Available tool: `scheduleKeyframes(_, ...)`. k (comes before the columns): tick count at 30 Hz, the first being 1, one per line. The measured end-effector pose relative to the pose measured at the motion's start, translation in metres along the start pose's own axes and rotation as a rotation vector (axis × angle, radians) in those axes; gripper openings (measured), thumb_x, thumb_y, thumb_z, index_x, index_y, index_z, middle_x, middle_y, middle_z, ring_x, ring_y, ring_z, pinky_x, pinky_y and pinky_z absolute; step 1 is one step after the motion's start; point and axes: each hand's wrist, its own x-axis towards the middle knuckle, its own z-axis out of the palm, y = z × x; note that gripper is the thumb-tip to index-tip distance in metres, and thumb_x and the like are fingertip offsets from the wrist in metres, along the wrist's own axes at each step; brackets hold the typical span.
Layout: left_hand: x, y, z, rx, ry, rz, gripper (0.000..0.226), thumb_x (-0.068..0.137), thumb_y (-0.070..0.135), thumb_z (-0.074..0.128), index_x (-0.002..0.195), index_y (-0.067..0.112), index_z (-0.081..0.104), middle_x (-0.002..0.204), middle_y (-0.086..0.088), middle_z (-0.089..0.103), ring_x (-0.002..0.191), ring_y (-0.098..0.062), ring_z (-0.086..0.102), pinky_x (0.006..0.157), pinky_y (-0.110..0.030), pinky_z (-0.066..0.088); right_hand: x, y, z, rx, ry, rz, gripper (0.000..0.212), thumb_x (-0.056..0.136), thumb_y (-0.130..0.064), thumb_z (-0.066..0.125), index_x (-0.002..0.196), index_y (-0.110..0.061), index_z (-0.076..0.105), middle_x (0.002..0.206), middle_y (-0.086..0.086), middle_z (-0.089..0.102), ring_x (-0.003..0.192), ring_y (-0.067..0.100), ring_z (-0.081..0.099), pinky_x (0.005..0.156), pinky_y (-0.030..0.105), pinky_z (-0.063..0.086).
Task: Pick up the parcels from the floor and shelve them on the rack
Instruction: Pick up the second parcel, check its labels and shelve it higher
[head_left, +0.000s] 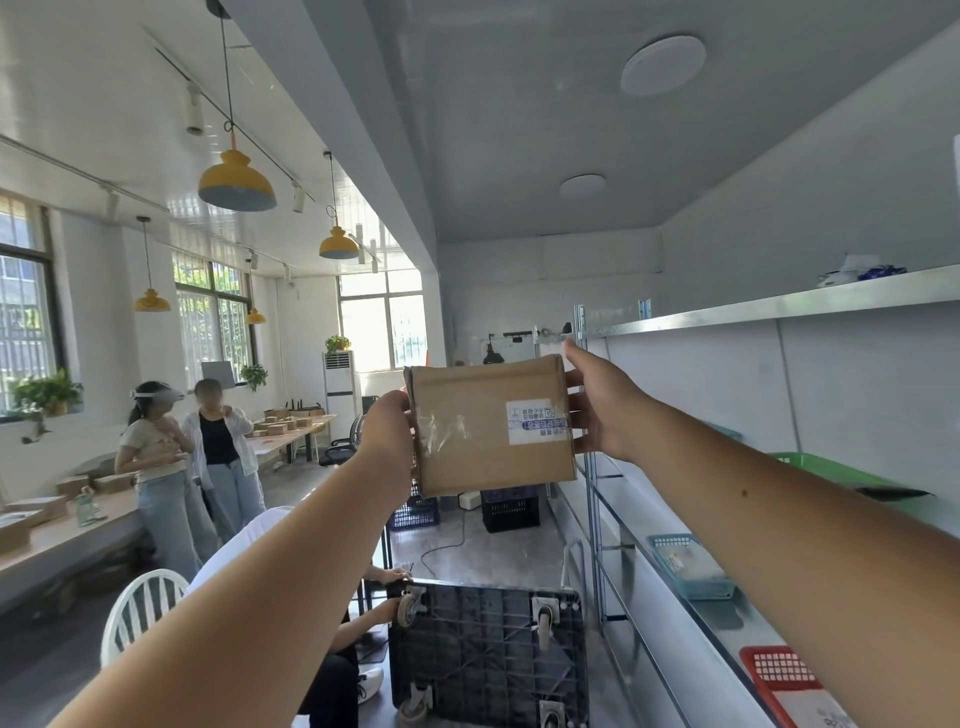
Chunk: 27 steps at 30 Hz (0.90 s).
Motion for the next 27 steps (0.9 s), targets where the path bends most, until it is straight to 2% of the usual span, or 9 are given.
scheduleKeyframes(2,0.002,-0.002,0.0,-0.052,0.005,-0.015,0.047,0.091,0.011,0.042,0.047,0.016,0.059,0.038,0.002,0.054,0.036,-0.02,0.054,0.041,-0.023,0.05,-0.002,-0.001,0.001,0.007,0.016,-0.004,0.061,0.099,-0.073,0.046,0.097,-0.014,0.064,0.088,0.011,0.072,0.087,0.033,0.072,0.08,0.05,0.06)
scheduleKeyframes(4,0.006,-0.004,0.003,-0.1,0.017,-0.035,0.046,0.092,0.014,0.046,0.048,0.021,0.056,0.039,0.006,0.054,0.033,-0.016,0.053,0.037,-0.017,0.044,-0.004,0.0,0.001,0.029,0.039,-0.009,0.061,0.098,-0.072,0.05,0.089,-0.013,0.063,0.084,0.009,0.074,0.084,0.032,0.072,0.074,0.045,0.061)
scheduleKeyframes(9,0.006,-0.007,0.009,-0.245,-0.02,-0.052,0.031,0.097,0.021,0.058,0.085,0.015,0.085,0.083,-0.004,0.079,0.071,-0.026,0.073,0.073,-0.036,0.061,-0.005,0.002,-0.001,0.022,0.084,-0.069,0.051,0.096,-0.059,0.066,0.078,-0.012,0.062,0.053,-0.001,0.069,0.07,0.027,0.068,0.06,0.033,0.054)
scheduleKeyframes(13,0.007,-0.003,0.01,-0.246,-0.067,-0.027,0.02,0.095,0.021,0.065,0.094,0.012,0.083,0.077,-0.005,0.081,0.058,-0.025,0.076,0.05,-0.031,0.06,-0.004,0.006,-0.002,0.027,0.091,-0.149,0.03,0.092,-0.038,0.079,0.097,-0.009,0.078,0.069,0.002,0.081,0.07,0.027,0.074,0.063,0.034,0.055)
scheduleKeyframes(18,0.008,-0.006,0.005,-0.155,-0.134,0.028,0.028,0.098,0.038,0.067,0.086,0.022,0.087,0.075,0.006,0.081,0.055,-0.012,0.074,0.047,-0.023,0.055,-0.001,0.011,-0.006,0.012,0.137,-0.204,0.018,0.09,-0.022,0.079,0.095,-0.005,0.076,0.07,0.005,0.081,0.059,0.02,0.076,0.06,0.029,0.054)
scheduleKeyframes(20,0.006,-0.006,0.006,-0.104,-0.16,0.052,0.024,0.101,0.035,0.065,0.105,0.018,0.081,0.078,0.003,0.081,0.063,-0.013,0.073,0.059,-0.025,0.059,-0.002,0.01,-0.007,0.025,0.178,-0.219,0.012,0.091,-0.018,0.075,0.095,-0.008,0.07,0.062,0.002,0.076,0.052,0.016,0.073,0.05,0.022,0.052)
scheduleKeyframes(22,0.003,-0.007,0.009,-0.073,-0.178,0.074,0.023,0.104,0.033,0.062,0.113,0.016,0.075,0.08,0.001,0.081,0.084,-0.021,0.072,0.087,-0.038,0.057,-0.005,0.01,-0.006,0.004,0.185,-0.217,0.011,0.094,-0.014,0.067,0.085,-0.016,0.062,0.058,0.002,0.067,0.049,0.017,0.069,0.038,0.017,0.045)
scheduleKeyframes(24,0.002,-0.008,0.011,-0.027,-0.161,0.101,0.019,0.105,0.031,0.061,0.109,0.02,0.075,0.078,0.004,0.082,0.097,-0.026,0.069,0.104,-0.048,0.054,-0.003,0.012,-0.006,-0.015,0.158,-0.211,0.021,0.095,-0.009,0.06,0.078,-0.021,0.056,0.065,0.003,0.06,0.056,0.021,0.063,0.047,0.022,0.044)
scheduleKeyframes(27,0.004,-0.008,0.013,0.015,-0.165,0.146,0.016,0.104,0.026,0.062,0.108,0.024,0.078,0.087,0.002,0.083,0.102,-0.03,0.068,0.101,-0.048,0.053,-0.002,0.017,-0.009,0.005,0.138,-0.217,0.018,0.095,-0.003,0.053,0.089,-0.012,0.068,0.063,0.002,0.067,0.057,0.021,0.063,0.058,0.027,0.044)
